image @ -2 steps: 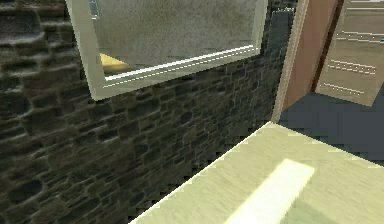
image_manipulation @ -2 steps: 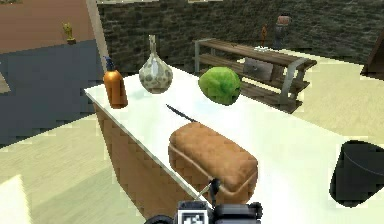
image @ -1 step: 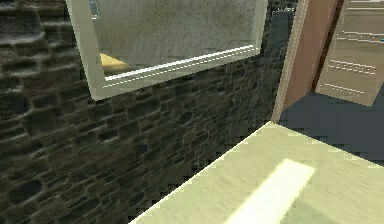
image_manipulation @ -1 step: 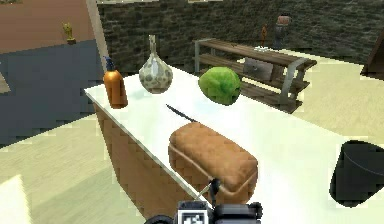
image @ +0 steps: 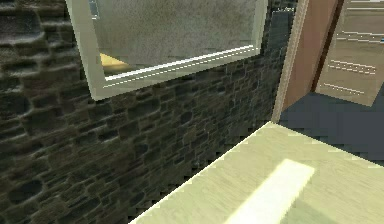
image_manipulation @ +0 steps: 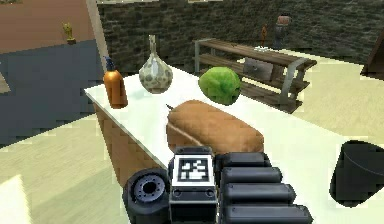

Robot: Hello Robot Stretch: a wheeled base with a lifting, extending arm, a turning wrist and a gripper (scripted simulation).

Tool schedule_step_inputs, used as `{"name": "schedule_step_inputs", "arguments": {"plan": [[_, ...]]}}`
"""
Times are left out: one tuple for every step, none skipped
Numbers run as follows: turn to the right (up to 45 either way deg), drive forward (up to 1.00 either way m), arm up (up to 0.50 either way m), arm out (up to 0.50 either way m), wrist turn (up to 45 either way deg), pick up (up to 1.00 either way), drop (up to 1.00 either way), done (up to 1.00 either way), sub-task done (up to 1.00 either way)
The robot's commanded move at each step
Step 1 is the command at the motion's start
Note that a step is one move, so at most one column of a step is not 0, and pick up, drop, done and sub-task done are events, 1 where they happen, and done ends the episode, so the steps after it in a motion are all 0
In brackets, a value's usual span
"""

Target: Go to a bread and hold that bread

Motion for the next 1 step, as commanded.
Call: {"name": "schedule_step_inputs", "arguments": {"plan": [[0.0,0.00,0.00,0.00,0.0,0.00,0.00,1.00,0.00]]}}
